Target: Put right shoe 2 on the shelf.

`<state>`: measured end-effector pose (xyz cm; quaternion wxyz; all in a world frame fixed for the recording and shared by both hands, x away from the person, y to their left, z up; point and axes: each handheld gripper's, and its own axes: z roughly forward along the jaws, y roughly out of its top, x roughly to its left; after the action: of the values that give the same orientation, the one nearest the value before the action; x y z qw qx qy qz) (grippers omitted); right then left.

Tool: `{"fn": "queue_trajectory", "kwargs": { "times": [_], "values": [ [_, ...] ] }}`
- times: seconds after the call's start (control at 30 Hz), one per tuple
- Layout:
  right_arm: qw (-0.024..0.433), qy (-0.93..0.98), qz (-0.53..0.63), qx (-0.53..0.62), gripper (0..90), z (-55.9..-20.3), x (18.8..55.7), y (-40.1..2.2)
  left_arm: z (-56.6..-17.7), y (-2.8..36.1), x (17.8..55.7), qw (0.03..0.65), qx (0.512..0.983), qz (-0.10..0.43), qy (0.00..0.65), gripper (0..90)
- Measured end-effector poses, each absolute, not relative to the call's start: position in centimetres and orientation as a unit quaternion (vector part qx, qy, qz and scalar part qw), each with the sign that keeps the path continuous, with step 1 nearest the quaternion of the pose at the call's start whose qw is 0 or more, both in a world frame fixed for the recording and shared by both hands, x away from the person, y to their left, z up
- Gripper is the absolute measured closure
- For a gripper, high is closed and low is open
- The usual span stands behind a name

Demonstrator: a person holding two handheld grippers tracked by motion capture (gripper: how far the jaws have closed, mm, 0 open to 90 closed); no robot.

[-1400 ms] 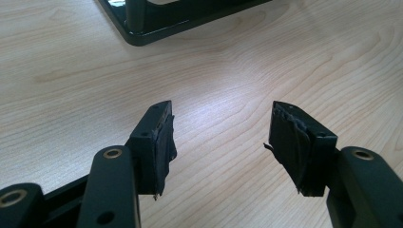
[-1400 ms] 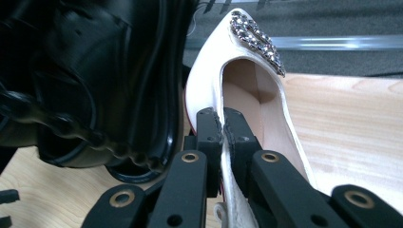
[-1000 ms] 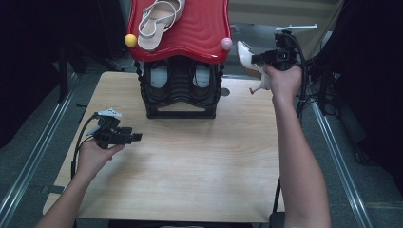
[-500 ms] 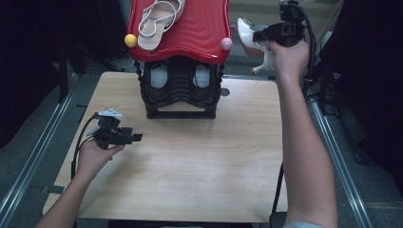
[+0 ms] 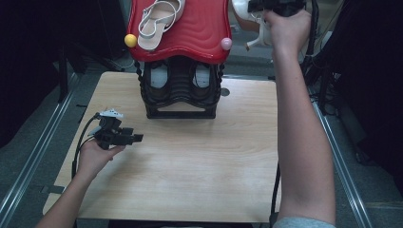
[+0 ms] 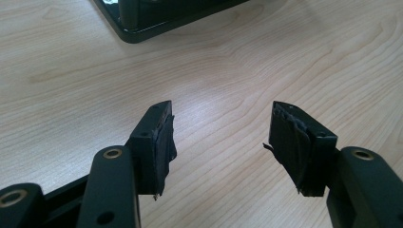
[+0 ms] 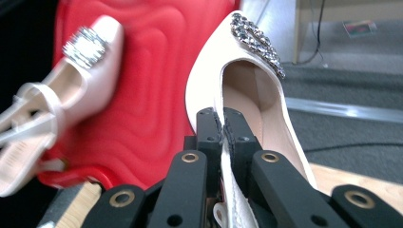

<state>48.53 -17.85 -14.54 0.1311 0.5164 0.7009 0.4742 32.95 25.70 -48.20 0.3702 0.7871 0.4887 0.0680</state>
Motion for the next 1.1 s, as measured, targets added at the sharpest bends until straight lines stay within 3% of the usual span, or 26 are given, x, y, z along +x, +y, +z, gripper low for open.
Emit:
{"fn": "queue_trajectory", "kwargs": {
  "times": [0.47, 0.8, 1.1],
  "values": [
    [0.157, 0.71, 0.482, 0.489, 87.8, -11.1, 49.1, -12.7, -48.1, 25.6, 32.9, 0.377, 0.787, 0.062, 0.485, 41.4],
    [0.193, 0.727, 0.473, 0.459, 87.6, -12.8, 49.9, -8.6, -48.1, 25.8, 32.9, 0.377, 0.786, 0.06, 0.486, 41.4],
    [0.217, 0.735, 0.474, 0.434, 87.6, -14.8, 49.2, -7.5, -48.2, 25.5, 32.9, 0.375, 0.789, 0.059, 0.483, 41.4]
  ]
}}
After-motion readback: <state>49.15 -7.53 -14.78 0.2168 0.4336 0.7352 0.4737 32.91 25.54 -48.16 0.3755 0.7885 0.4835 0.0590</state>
